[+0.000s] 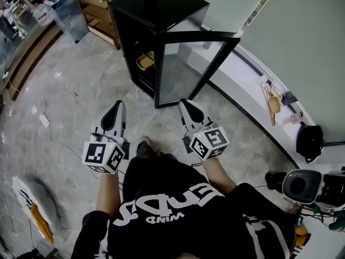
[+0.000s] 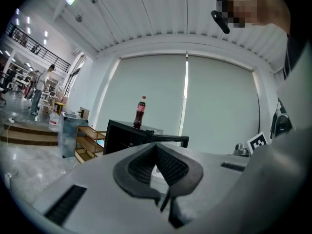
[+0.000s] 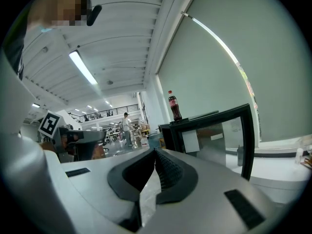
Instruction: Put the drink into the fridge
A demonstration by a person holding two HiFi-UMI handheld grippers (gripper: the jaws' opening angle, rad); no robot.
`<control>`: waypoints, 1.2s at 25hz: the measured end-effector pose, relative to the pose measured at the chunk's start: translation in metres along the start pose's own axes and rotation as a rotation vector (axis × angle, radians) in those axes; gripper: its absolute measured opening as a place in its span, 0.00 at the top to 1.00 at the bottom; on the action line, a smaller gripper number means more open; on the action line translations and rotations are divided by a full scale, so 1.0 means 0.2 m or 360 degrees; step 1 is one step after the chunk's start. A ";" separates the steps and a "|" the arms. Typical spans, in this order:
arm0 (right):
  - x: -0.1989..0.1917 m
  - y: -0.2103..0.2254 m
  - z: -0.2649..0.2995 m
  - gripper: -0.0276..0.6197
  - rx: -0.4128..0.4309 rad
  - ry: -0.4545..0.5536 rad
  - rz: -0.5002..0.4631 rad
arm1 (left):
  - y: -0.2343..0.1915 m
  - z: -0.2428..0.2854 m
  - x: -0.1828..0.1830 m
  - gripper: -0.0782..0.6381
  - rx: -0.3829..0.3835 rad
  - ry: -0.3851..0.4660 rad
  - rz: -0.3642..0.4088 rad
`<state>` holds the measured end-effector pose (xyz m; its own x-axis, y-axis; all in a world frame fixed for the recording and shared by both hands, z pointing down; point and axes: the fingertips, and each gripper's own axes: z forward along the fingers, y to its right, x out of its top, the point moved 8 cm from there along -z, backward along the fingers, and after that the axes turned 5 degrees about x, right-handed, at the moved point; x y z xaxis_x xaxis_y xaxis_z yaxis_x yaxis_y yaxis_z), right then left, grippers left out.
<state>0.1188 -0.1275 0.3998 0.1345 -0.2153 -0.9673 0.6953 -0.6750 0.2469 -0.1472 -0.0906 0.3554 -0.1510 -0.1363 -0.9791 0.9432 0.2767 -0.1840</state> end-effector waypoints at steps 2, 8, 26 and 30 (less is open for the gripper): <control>0.01 0.01 0.05 0.92 0.0005 -0.0001 0.0004 | -0.03 0.05 0.01 0.88 -0.0029 0.0006 -0.0001; 0.05 0.04 0.21 0.92 -0.0032 -0.0001 0.0004 | -0.15 0.21 0.07 0.88 -0.0089 -0.0001 0.0003; 0.13 0.15 0.55 0.92 -0.0166 0.0025 0.0026 | -0.44 0.62 0.25 0.50 -0.0287 -0.0019 -0.0047; 0.16 0.22 0.58 0.92 -0.0149 0.0017 0.0014 | -0.44 0.68 0.27 0.34 -0.0246 0.0006 -0.0048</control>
<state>0.0713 -0.2455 0.3870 0.1478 -0.2132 -0.9658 0.7568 -0.6043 0.2492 -0.1978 -0.2523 0.3306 -0.1797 -0.1430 -0.9733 0.8816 0.4156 -0.2238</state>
